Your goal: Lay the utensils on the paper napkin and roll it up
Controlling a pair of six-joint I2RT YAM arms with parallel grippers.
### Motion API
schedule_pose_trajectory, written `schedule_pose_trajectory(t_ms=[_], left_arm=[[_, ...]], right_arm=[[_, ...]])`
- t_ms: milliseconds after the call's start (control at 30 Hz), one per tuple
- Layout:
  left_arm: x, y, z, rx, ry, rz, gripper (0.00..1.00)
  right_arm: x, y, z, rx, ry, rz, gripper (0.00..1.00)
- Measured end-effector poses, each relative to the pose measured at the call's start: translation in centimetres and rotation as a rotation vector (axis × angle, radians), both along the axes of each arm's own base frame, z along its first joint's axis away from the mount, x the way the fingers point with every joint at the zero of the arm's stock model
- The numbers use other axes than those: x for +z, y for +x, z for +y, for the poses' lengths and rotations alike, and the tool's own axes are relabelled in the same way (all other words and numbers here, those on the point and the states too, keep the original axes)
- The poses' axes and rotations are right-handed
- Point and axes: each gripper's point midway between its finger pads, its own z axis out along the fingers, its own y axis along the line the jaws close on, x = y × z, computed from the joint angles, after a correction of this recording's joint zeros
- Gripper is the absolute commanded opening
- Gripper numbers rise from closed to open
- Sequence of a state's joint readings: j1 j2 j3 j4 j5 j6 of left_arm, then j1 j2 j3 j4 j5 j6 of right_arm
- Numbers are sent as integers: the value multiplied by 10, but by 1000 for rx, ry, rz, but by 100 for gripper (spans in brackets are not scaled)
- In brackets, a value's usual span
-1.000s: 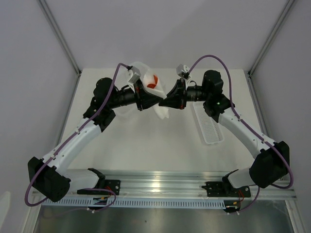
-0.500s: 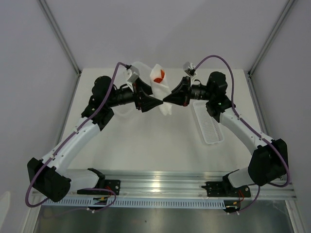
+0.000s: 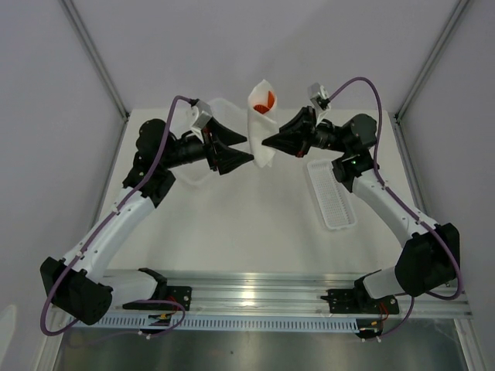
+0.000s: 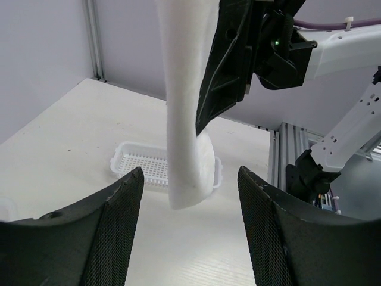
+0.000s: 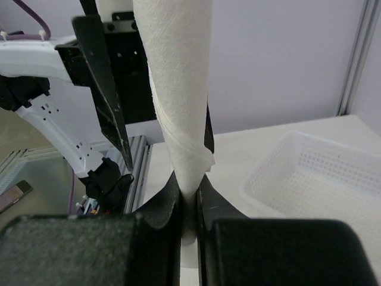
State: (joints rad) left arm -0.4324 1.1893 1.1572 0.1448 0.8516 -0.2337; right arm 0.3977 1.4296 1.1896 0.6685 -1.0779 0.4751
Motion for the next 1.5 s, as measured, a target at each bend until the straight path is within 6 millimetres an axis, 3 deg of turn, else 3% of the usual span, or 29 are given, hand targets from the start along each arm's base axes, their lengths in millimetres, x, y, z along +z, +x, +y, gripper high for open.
schedule_pose_trajectory(t_ms=[300, 800, 1000, 1200, 1267, 1333, 1367, 1400, 1433, 1500], left_arm=[[6, -8, -5, -42, -17, -18, 70], [10, -15, -19, -77, -44, -16, 65], [8, -5, -19, -17, -45, -5, 39], [7, -9, -22, -33, -41, -6, 14], [7, -11, -22, -45, -37, -12, 12], [6, -12, -22, -52, -32, -17, 18], [5, -12, -22, -52, -30, -16, 30], [5, -12, -22, -54, -27, -21, 60], [3, -12, -22, -56, -21, -26, 67], [-1, -14, -22, -67, -13, -15, 72]], right_arm=[[33, -21, 10, 58, 51, -94, 0], [46, -34, 13, 103, 70, -124, 0], [46, -35, 15, 104, 72, -123, 0], [44, -29, 15, 81, 70, -112, 0], [44, -28, 15, 78, 67, -107, 0], [42, -27, 15, 76, 62, -104, 0], [41, -27, 15, 74, 60, -105, 0], [40, -26, 15, 73, 57, -104, 0], [40, -26, 16, 73, 54, -103, 0], [39, -27, 16, 74, 51, -100, 0]])
